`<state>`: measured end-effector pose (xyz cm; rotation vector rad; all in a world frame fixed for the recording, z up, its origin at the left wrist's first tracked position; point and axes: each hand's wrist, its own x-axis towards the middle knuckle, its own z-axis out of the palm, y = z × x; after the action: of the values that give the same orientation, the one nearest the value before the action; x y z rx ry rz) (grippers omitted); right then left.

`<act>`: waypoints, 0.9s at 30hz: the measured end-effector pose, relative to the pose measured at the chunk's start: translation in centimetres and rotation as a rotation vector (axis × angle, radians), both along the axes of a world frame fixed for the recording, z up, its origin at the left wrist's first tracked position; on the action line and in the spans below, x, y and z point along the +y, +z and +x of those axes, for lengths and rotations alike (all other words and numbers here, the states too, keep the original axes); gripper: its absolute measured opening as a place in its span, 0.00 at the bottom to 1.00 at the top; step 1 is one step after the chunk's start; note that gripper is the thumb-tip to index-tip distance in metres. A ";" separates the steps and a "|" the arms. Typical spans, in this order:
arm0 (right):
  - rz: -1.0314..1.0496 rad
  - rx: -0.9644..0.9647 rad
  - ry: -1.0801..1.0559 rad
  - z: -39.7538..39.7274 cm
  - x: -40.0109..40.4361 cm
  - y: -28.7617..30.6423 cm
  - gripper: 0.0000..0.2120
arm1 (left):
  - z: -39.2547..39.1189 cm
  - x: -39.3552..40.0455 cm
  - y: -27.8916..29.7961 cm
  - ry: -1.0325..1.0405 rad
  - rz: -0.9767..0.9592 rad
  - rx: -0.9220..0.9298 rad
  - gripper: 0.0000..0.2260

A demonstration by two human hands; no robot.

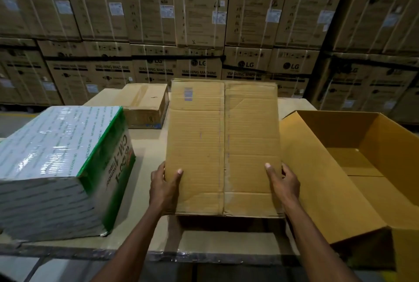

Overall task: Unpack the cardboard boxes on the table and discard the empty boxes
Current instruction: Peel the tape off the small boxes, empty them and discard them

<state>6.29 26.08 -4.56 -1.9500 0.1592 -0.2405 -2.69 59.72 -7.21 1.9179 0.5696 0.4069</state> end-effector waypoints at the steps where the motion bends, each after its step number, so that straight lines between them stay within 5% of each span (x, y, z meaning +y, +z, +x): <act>1: -0.018 0.020 -0.015 0.2 0.0 0.1 0.27 | 0.3 0.1 0.0 -0.013 0.022 0.018 0.29; 4: -0.037 0.120 -0.043 0.3 0.0 0.3 0.32 | 0.8 0.3 -0.1 -0.006 0.093 0.078 0.26; 11: -0.169 0.277 0.019 0.0 -0.1 -0.6 0.26 | 1.4 2.4 -5.2 -0.014 0.134 0.227 0.33; 17: -0.350 0.409 0.046 -0.3 0.3 -2.1 0.27 | -0.9 0.7 -3.8 -0.040 0.132 0.257 0.31; 20: -0.545 0.232 0.028 -1.1 1.9 -1.6 0.25 | -1.8 -1.0 -2.6 -0.081 0.297 0.220 0.32; 22: -0.385 0.119 0.135 -1.8 4.0 -0.8 0.19 | -2.5 -2.2 -1.8 -0.099 0.394 0.188 0.38; 25: 0.049 0.270 0.392 -3.3 7.6 0.3 0.15 | -3.8 -3.8 -1.1 -0.218 0.515 0.191 0.46; 27: 0.088 0.318 0.431 -3.5 9.6 0.0 0.19 | -4.8 -4.8 -0.9 -0.300 0.552 0.223 0.50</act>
<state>2.84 35.71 -4.59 -1.8728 -0.0455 0.3559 -7.48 54.94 -8.15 2.5579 0.3177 0.1623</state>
